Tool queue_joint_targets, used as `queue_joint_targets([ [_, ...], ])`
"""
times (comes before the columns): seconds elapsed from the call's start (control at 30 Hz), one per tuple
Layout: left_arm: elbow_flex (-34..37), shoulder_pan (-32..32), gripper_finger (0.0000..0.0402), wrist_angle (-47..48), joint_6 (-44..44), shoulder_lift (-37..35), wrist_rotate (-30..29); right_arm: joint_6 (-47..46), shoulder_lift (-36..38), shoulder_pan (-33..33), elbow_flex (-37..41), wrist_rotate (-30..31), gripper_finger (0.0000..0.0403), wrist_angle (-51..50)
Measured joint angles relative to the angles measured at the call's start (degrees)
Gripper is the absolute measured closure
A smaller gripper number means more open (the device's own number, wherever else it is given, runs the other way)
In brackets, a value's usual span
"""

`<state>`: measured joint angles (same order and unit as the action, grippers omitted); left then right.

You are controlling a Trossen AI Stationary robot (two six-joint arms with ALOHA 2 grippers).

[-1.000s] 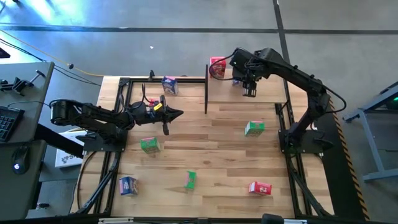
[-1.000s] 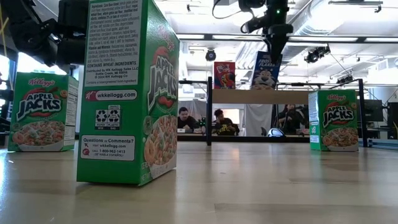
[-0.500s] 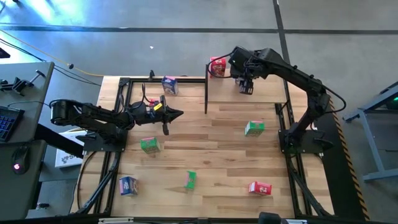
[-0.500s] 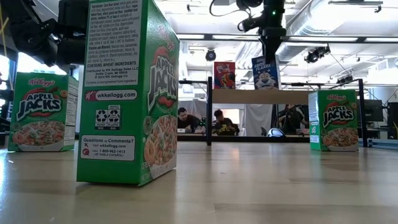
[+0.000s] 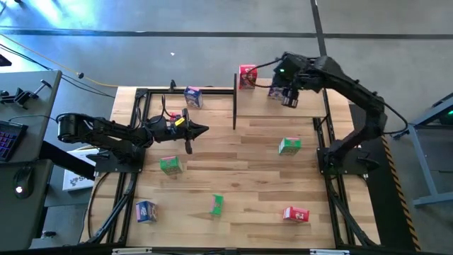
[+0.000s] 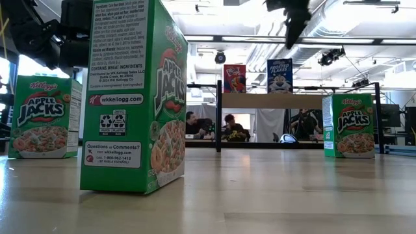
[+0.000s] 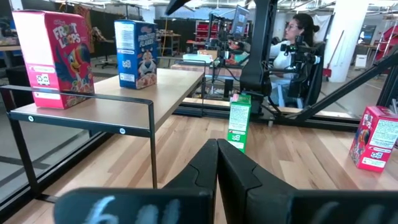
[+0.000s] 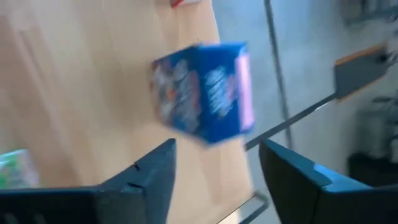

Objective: Stack cereal on shelf
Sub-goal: Adjust the blue cereal box

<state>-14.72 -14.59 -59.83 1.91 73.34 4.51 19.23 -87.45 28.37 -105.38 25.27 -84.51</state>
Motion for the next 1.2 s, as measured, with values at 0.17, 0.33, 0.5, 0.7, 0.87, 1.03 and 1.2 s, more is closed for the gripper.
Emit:
queue_joint_targets([
  [0.17, 0.0, -0.02, 0.0401, -0.01, -0.02, 0.0, 0.02, -9.18, 6.31, 0.76, 4.13, -6.07, 0.0277, -1.03],
  [0.33, 0.0, -0.02, 0.0401, 0.04, -0.02, 0.0, 0.05, -13.87, 17.23, 0.78, 18.87, -6.47, 0.0351, 5.85],
  [0.5, 0.0, -0.02, 0.0401, 0.02, -0.04, 0.0, 0.05, -19.53, 27.95, 0.87, 36.59, -7.01, 0.0398, 20.71],
  [0.7, 0.0, -0.02, 0.0401, 0.0, 0.42, 0.0, 0.04, -24.69, 31.68, 0.85, 53.31, -7.96, 0.0393, 39.21],
  [0.87, -0.04, -0.02, 0.0401, 0.0, 0.42, 0.0, 0.04, -30.05, 29.31, 0.89, 60.58, -3.94, 0.0402, 50.28],
  [1.03, -0.07, -0.02, 0.0401, -0.02, 0.38, 0.0, 0.04, -35.13, 26.74, 0.87, 63.23, 1.43, 0.0402, 56.53],
  [1.2, -0.07, -0.02, 0.0401, 0.0, 0.01, 0.0, 0.02, -36.34, 23.7, 0.89, 63.22, 4.97, 0.0403, 62.19],
])
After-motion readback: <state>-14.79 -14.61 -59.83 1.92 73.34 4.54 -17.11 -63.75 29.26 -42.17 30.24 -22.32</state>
